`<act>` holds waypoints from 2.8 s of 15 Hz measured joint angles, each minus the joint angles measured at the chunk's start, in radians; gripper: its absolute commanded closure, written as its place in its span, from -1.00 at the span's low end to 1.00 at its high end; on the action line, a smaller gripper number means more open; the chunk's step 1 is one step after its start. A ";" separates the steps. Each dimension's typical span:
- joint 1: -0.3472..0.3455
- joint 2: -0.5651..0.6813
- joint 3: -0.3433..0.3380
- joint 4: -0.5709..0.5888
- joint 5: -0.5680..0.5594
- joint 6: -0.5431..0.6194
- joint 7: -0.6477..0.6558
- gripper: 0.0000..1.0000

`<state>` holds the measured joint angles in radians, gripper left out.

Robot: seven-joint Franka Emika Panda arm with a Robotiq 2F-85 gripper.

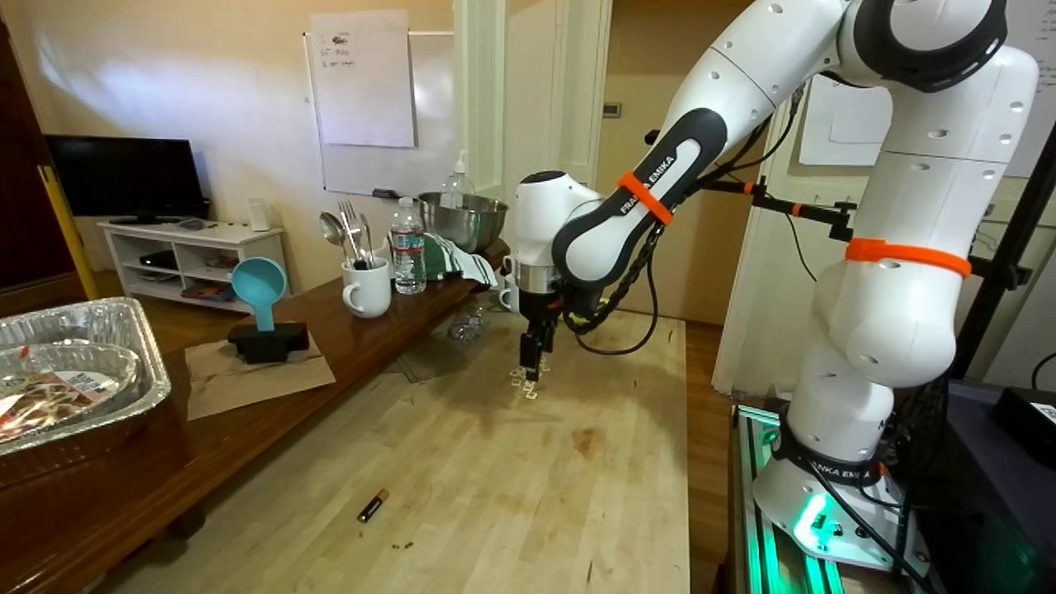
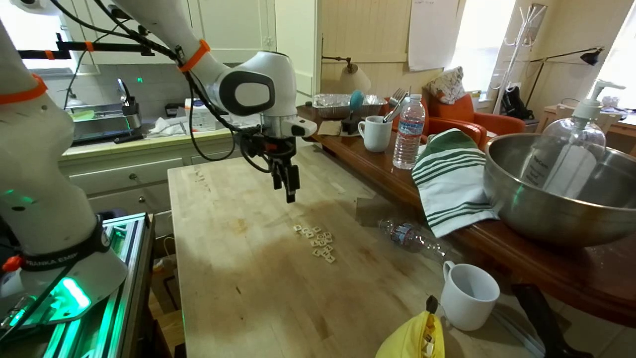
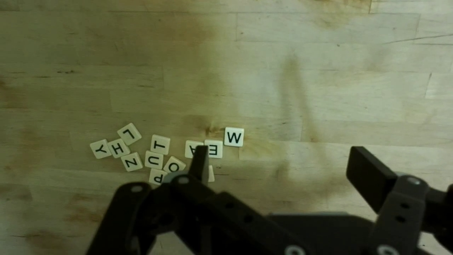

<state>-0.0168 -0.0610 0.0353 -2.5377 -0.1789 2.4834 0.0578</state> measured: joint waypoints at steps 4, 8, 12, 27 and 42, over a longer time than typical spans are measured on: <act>0.000 0.022 -0.013 -0.007 0.000 0.110 0.002 -1.00; 0.000 0.075 -0.023 -0.013 0.016 0.233 -0.021 -1.00; 0.000 0.126 -0.022 -0.013 0.146 0.273 -0.162 -1.00; -0.006 0.148 -0.024 -0.009 0.163 0.281 -0.293 0.13; -0.045 0.214 -0.050 -0.017 0.144 0.367 -0.376 1.00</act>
<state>-0.0616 0.1531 -0.0147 -2.5550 -0.0352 2.8503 -0.3181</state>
